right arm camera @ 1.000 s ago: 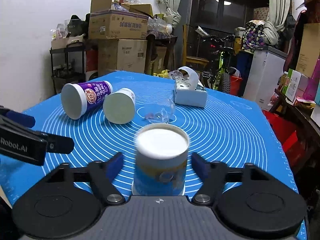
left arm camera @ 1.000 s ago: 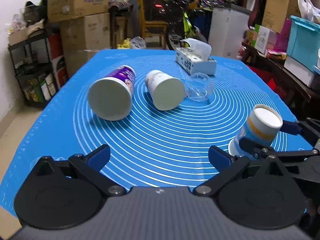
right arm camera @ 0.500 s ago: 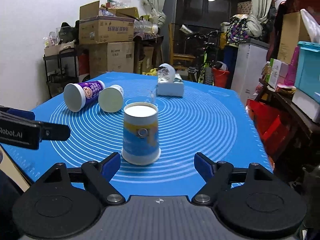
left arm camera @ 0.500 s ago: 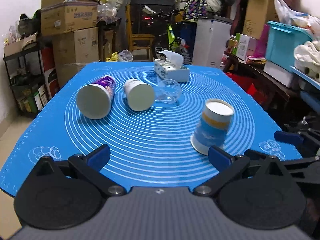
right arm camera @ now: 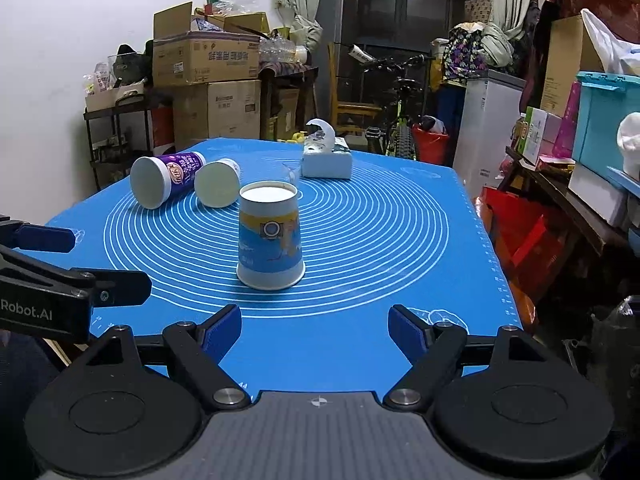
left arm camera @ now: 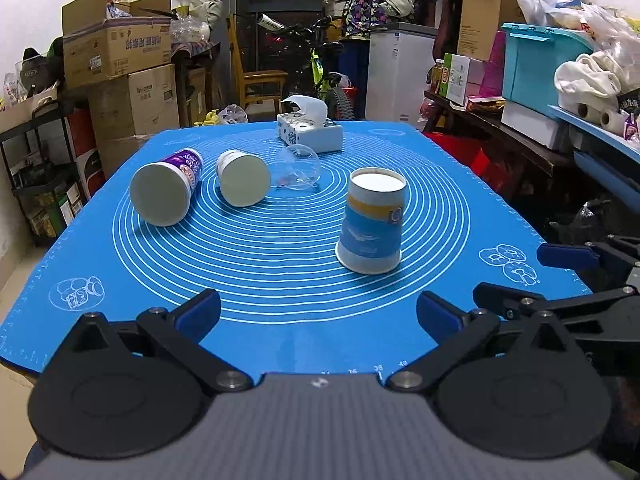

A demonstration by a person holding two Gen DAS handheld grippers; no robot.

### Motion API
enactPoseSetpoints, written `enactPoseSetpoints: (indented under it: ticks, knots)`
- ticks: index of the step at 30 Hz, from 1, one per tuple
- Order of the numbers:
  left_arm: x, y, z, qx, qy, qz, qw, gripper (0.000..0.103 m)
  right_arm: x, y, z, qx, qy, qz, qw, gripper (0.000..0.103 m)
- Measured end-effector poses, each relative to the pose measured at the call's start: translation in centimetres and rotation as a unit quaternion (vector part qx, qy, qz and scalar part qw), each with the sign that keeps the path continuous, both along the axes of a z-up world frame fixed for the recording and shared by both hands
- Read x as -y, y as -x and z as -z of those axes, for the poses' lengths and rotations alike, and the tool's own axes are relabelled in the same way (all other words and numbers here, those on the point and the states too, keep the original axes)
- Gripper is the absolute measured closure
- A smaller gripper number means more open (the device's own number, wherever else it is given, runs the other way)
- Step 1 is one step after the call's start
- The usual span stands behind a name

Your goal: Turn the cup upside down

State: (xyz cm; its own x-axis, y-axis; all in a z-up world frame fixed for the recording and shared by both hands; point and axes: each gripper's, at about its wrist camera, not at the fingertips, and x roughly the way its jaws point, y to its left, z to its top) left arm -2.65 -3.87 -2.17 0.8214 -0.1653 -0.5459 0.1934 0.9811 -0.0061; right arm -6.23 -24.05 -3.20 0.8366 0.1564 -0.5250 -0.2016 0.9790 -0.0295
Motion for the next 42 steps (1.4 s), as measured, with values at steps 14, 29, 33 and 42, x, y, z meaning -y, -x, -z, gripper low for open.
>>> enactPoseSetpoints:
  ticks: [14, 29, 33, 42]
  knots:
    - [0.04, 0.4, 0.02, -0.005, 0.006, 0.0, 1.0, 0.0, 0.55, 0.13, 0.1, -0.011, -0.005, 0.012, 1.0, 0.02]
    - [-0.17, 0.4, -0.05, -0.008, 0.006, -0.002, 0.9999, 0.0, 0.54, 0.05, 0.17, -0.01, -0.008, 0.012, 1.0, 0.02]
    - [-0.17, 0.4, -0.05, -0.008, 0.007, -0.003, 0.9999, 0.0, 0.57, 0.07, 0.14, -0.01, -0.008, 0.013, 1.0, 0.02]
    - [-0.21, 0.42, -0.06, -0.009, 0.006, -0.002, 0.9999, 0.0, 0.58, 0.06, 0.16, -0.011, -0.009, 0.012, 1.0, 0.02]
